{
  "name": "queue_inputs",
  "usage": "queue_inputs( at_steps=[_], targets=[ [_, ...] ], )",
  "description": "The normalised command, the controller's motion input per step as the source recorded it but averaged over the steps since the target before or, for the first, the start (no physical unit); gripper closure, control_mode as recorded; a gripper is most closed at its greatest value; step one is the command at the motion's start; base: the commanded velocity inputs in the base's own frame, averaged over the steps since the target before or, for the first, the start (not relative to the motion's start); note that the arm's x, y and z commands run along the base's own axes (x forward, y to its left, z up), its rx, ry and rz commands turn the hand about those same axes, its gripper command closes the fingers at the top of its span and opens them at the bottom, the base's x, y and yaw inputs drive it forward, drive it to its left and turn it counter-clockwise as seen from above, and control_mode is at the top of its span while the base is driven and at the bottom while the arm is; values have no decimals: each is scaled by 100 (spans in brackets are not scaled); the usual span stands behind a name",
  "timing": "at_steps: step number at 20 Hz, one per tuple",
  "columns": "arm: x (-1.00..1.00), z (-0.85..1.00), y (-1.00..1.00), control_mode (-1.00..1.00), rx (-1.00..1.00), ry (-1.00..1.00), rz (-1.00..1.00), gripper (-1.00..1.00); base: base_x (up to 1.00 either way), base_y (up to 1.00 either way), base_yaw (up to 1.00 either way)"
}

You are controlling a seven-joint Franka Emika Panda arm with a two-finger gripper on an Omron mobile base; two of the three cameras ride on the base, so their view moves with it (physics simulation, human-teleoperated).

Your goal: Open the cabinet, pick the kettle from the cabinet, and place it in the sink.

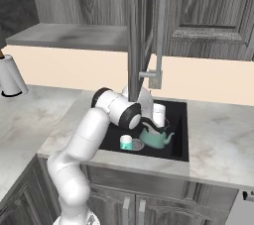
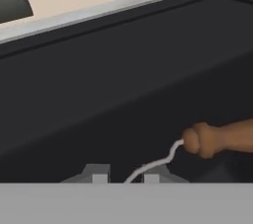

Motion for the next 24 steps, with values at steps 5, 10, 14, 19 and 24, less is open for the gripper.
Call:
queue_inputs(
  at_steps=[5, 10, 14, 19, 24],
  targets=[
    [-25, -54, 24, -100, 0, 1, 0, -100, 0, 0, 0],
    [-26, -51, 24, -100, 0, 0, 0, -100, 0, 0, 0],
    [-26, -50, 25, -100, 0, 0, 0, -100, 0, 0, 0],
    [-29, -48, 24, -100, 0, 2, 0, -100, 0, 0, 0],
    [-37, -46, 23, -100, 0, 3, -1, -100, 0, 0, 0]
  ],
)
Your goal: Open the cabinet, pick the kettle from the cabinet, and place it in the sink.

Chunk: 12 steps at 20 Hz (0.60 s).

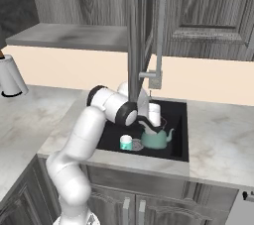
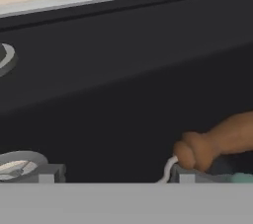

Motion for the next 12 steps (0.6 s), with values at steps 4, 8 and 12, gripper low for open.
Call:
queue_inputs(
  at_steps=[4, 8, 12],
  targets=[
    [-36, -43, 17, -100, 0, 4, -3, -100, 0, 0, 0],
    [-32, -39, 15, -100, 0, 6, -6, -100, 0, 0, 0],
    [-31, -37, 6, -100, -1, 7, -7, -100, 0, 0, 0]
  ],
)
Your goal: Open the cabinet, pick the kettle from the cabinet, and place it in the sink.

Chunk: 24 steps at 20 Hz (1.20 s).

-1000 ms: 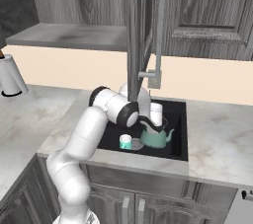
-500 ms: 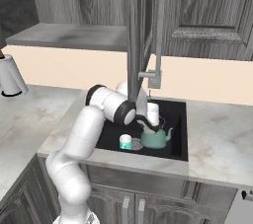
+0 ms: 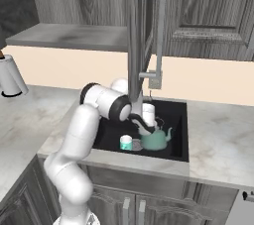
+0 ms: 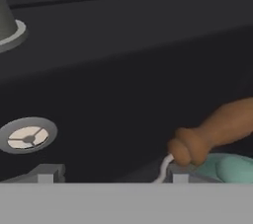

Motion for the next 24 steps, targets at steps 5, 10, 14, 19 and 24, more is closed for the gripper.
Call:
queue_inputs(
  at_steps=[5, 10, 14, 19, 24],
  targets=[
    [-31, -33, 0, -100, -2, 4, -9, -100, 0, 0, 0],
    [-33, -21, 0, -100, -1, 0, -13, -100, 0, 0, 0],
    [-33, -20, 1, -100, 0, 1, -12, -100, 0, 0, 0],
    [-32, -19, 7, -100, 0, 1, -11, -100, 0, 0, 0],
    [-22, -20, 14, -100, 0, 6, -11, -100, 0, 0, 0]
  ],
)
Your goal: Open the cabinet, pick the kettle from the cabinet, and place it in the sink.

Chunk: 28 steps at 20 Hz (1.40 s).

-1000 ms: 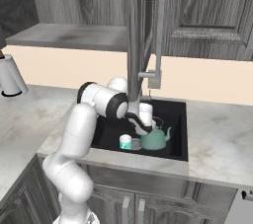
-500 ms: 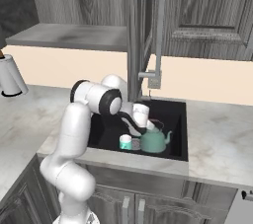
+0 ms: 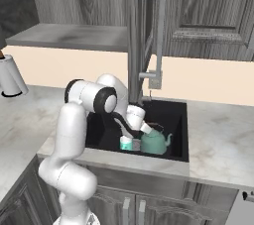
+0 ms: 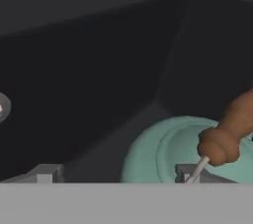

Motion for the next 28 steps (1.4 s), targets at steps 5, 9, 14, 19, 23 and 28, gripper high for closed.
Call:
queue_inputs(
  at_steps=[5, 9, 14, 19, 23, 28],
  targets=[
    [-23, -19, 17, -100, 0, 7, -11, -100, 0, 0, 0],
    [-11, -5, 13, -100, 0, 2, -11, -100, 0, 0, 0],
    [-4, 1, 8, -100, 0, 2, -10, -100, 0, 0, 0],
    [-3, 6, 9, -100, 0, 0, -6, -100, 0, 0, 0],
    [-5, 11, 16, -100, 0, 3, -4, -100, 0, 0, 0],
    [-24, 11, 17, -100, 0, 4, -4, -100, 0, 0, 0]
  ],
)
